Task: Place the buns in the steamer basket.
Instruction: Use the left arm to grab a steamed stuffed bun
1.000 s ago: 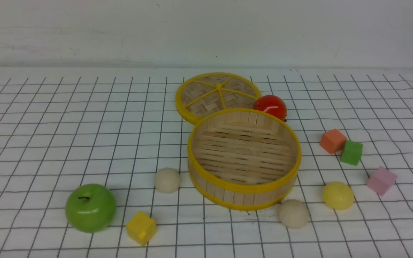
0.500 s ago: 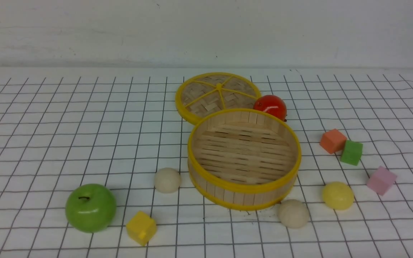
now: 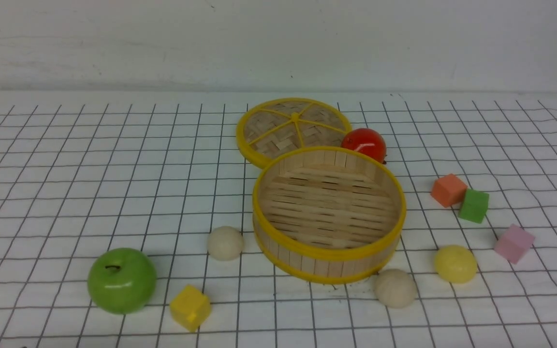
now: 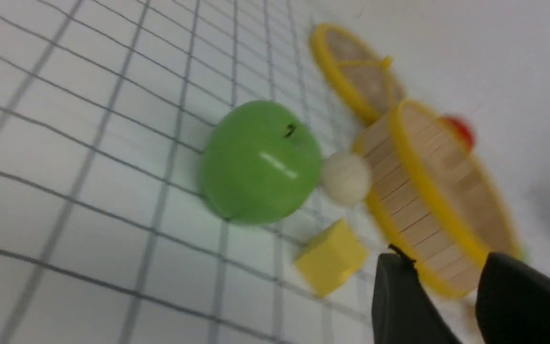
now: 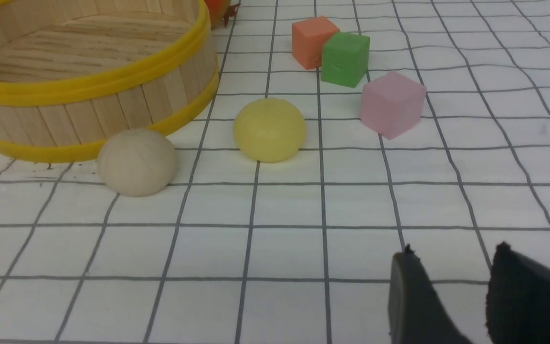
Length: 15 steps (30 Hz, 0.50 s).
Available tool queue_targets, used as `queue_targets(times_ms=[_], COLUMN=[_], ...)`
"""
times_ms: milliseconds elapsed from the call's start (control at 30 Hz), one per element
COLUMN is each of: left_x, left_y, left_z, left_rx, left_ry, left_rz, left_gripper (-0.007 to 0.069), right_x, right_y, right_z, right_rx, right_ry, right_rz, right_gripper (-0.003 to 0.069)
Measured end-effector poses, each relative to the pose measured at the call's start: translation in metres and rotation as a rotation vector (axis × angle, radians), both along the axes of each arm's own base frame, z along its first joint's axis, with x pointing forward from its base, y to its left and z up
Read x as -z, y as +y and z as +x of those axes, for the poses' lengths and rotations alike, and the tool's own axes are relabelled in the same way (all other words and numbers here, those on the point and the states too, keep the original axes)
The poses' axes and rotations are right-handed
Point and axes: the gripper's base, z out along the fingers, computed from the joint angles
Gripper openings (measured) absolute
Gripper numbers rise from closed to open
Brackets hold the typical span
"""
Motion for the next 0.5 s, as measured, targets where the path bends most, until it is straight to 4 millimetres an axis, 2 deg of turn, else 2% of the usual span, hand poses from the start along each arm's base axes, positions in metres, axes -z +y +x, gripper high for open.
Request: queue_targets(times_ms=[67, 133, 233, 333, 367, 400, 433, 500], left_x=[-0.005, -0.009, -0.019, -0.046, -0.068, -0.074, -0.093, -0.106], left_y=[0.002, 0.004, 0.000, -0.006, -0.010, -0.010, -0.015, -0.017], left_z=[0.001, 0.001, -0.001, -0.004, -0.004, -0.005, 0.001, 0.006], left_rx=[-0.026, -0.052, -0.004, 0.070, 0.122, 0.134, 0.191, 0.234], left_ry=[-0.032, -0.078, -0.057, -0.053, -0.038, -0.039, 0.025, 0.079], left_rz=[-0.093, -0.098, -0.097, -0.018, 0.091, 0.110, 0.208, 0.267], left_gripper=[0.0238, 0.0237, 0.0209, 0.0140, 0.0076, 0.0059, -0.0003, -0.0013], right_x=[0.000, 0.000, 0.000, 0.000, 0.000, 0.000, 0.000, 0.000], right_y=[0.000, 0.000, 0.000, 0.000, 0.000, 0.000, 0.000, 0.000], right_z=[0.000, 0.000, 0.000, 0.000, 0.000, 0.000, 0.000, 0.000], right_rx=[0.000, 0.000, 0.000, 0.000, 0.000, 0.000, 0.000, 0.000], right_ry=[0.000, 0.000, 0.000, 0.000, 0.000, 0.000, 0.000, 0.000], right_rz=[0.000, 0.000, 0.000, 0.000, 0.000, 0.000, 0.000, 0.000], right_gripper=[0.0239, 0.0239, 0.0239, 0.0239, 0.0239, 0.0239, 0.0239, 0.0239])
